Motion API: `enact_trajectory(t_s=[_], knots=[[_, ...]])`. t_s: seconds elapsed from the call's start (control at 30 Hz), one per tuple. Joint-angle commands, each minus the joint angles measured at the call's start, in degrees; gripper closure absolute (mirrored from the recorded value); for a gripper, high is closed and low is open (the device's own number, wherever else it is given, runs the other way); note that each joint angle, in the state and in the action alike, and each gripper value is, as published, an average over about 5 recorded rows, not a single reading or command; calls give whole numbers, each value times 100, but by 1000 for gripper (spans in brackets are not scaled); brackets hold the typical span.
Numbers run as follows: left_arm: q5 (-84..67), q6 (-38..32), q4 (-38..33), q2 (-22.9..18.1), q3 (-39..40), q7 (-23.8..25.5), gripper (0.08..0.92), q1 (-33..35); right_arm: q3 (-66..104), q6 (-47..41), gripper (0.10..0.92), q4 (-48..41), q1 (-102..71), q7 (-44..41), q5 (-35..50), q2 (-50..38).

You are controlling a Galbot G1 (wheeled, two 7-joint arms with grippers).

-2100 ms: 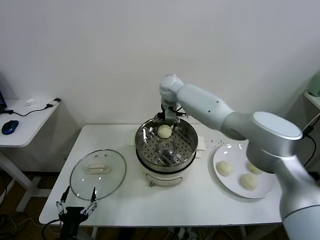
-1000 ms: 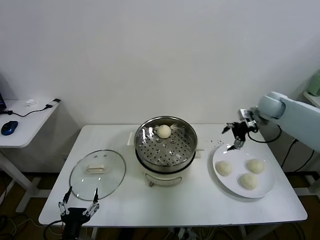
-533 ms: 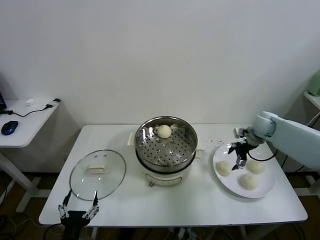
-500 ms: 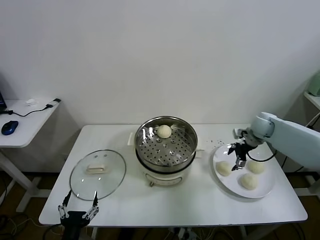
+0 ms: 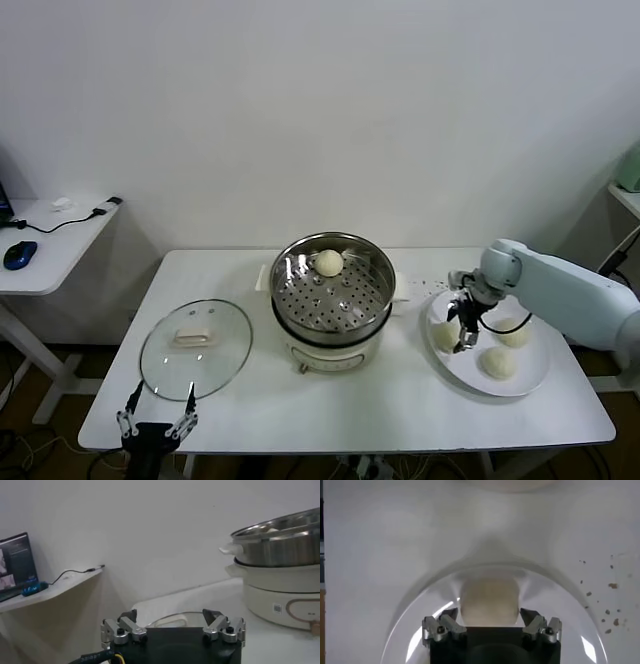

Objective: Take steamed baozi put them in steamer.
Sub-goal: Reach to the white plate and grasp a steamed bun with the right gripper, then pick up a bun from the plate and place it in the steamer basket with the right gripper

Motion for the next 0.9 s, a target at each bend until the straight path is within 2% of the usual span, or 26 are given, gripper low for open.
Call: enact_trajectory(t_s=[0.03, 0.17, 0.5, 0.73, 0.9], knots=[[5, -6, 6, 5, 2, -2, 177, 7, 86, -40, 309, -145, -116, -22, -73, 134], [1, -21, -2, -1, -4, -6, 177, 25, 78, -34, 374, -143, -74, -38, -35, 124], [-4, -40, -22, 3, 0, -5, 177, 59, -144, -88, 449, 13, 320, -29, 310, 10], [-25, -31, -79, 22, 29, -2, 177, 45, -1183, -60, 473, 199, 1846, -89, 1211, -215], [-28, -19, -112, 31, 83, 1, 177, 36, -2192, 26, 477, 158, 3419, -192, 2193, 128]])
